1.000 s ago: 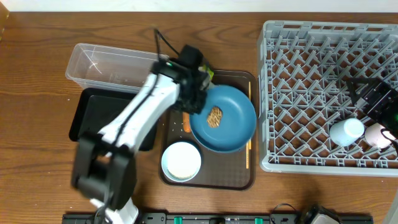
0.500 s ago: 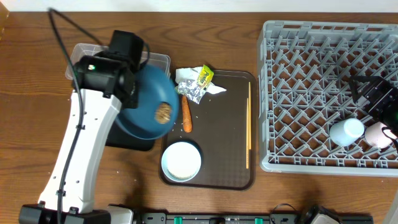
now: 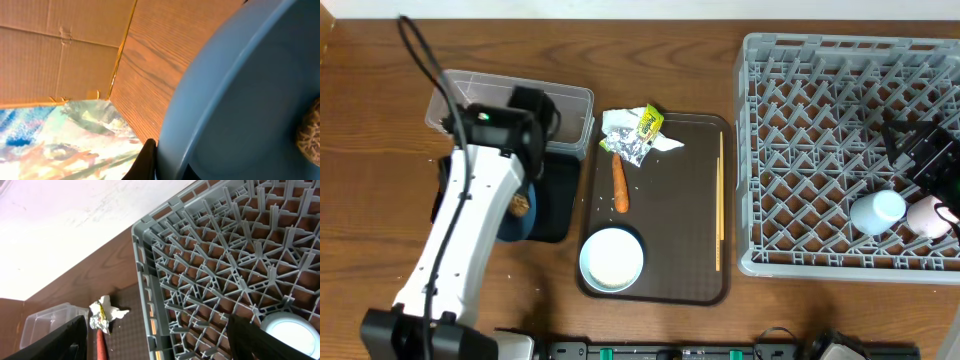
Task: Sort waste into correct bins and load items into the dishwasher rack
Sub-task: 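Tilt the blue plate over the clear box to dump the food scrap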
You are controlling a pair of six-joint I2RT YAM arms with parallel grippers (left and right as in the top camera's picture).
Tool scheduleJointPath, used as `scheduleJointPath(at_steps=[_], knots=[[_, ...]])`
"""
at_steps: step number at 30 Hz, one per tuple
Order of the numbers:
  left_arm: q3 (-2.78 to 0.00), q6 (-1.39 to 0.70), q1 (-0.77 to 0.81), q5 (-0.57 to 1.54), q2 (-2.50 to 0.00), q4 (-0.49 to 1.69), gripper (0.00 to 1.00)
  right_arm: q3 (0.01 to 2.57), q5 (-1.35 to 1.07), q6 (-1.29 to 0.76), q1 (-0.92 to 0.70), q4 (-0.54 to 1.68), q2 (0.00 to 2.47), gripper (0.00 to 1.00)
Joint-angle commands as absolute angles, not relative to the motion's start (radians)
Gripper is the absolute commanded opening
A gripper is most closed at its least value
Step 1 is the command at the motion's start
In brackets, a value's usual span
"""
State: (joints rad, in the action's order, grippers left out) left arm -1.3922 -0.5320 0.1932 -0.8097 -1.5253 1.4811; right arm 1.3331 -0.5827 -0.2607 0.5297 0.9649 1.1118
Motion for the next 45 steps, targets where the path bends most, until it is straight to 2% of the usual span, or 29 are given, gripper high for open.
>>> scheduleJointPath(at_steps=[1,7,11,15,22,25,27,31,37,39,42,45], knots=[[-1.351,-0.571,0.244,-0.868,-1.544,1.481,0.06,1.335,-0.579,-0.277,0.509,0.958,1.113,0.82],[-1.351,-0.447,0.292,-1.077,-1.554,1.483,0.06,1.335,-0.579,-0.277,0.509,0.963,1.113,0.82],[-1.353,-0.45,0.294,-1.048,-1.555,1.476,0.06,1.335,-0.579,-0.277,0.509,0.961,1.113,0.83],[-1.353,-0.448,0.295,-1.191,-1.555,1.476,0.06,1.335,-0.58,-0.277,0.509,0.952,1.113,0.83],[-1.353,-0.449,0.305,-1.214,-1.555,1.472,0.06,1.335,-0.58,-0.277,0.509,0.935,1.113,0.83],[-1.353,-0.418,0.313,-1.323,-1.555,1.372,0.06,1.335,-0.579,-0.297,0.509,0.918,1.113,0.83],[-1.353,-0.379,0.321,-1.275,-1.555,1.32,0.06,1.335,-0.58,-0.32,0.509,0.905,1.113,0.84],[-1.353,-0.378,0.327,-1.13,-1.555,1.35,0.06,1.335,-0.58,-0.326,0.509,0.917,1.113,0.84],[-1.36,-0.377,0.327,-1.176,-1.549,1.39,0.06,1.335,-0.584,-0.325,0.509,0.91,1.113,0.82],[-1.383,-0.377,0.327,-1.131,-1.535,1.39,0.06,1.335,-0.642,-0.286,0.509,0.908,1.113,0.82],[-1.462,-0.373,0.329,-0.957,-1.503,1.385,0.06,1.335,-0.762,-0.164,0.49,0.909,1.113,0.81],[-1.572,-0.305,0.329,-0.682,-1.463,1.344,0.06,1.335,-0.802,-0.14,0.439,0.908,1.113,0.8]])
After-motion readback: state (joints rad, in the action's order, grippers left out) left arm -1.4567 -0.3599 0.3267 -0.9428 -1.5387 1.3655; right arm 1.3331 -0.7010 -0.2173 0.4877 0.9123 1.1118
